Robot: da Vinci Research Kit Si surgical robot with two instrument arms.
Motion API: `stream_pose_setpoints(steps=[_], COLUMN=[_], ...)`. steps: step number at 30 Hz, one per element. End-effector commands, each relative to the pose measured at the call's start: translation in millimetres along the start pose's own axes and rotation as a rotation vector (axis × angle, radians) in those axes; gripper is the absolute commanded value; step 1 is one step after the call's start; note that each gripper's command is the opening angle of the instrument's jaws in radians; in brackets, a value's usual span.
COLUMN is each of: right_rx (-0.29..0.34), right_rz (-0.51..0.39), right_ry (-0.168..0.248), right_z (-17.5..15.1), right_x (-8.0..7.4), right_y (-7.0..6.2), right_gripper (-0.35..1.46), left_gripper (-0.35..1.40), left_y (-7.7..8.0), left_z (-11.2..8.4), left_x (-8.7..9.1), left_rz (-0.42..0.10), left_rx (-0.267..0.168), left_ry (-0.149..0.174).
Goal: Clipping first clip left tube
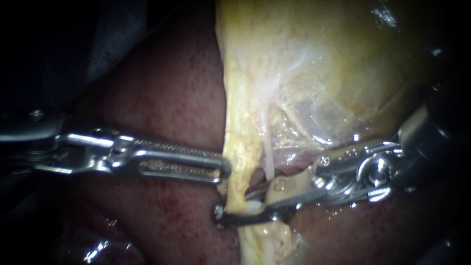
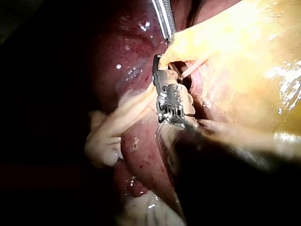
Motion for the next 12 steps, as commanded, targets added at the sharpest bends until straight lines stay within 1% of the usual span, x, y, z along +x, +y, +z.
stream_pose_setpoints(steps=[1,12], right_rx=[0.0,0.0], right_rz=[0.0,-0.001], right_ry=[0.0,0.0], right_z=[0.0,0.1], right_x=[0.0,-0.1], right_y=[0.0,0.0], right_gripper=[-0.17,-0.18], left_gripper=[-0.35,-0.35], left_y=[0.0,0.0], left_z=[0.0,0.2], left_x=[0.0,0.0], left_rz=[0.0,0.0], left_rx=[0.0,-0.001], left_ry=[0.0,0.0])
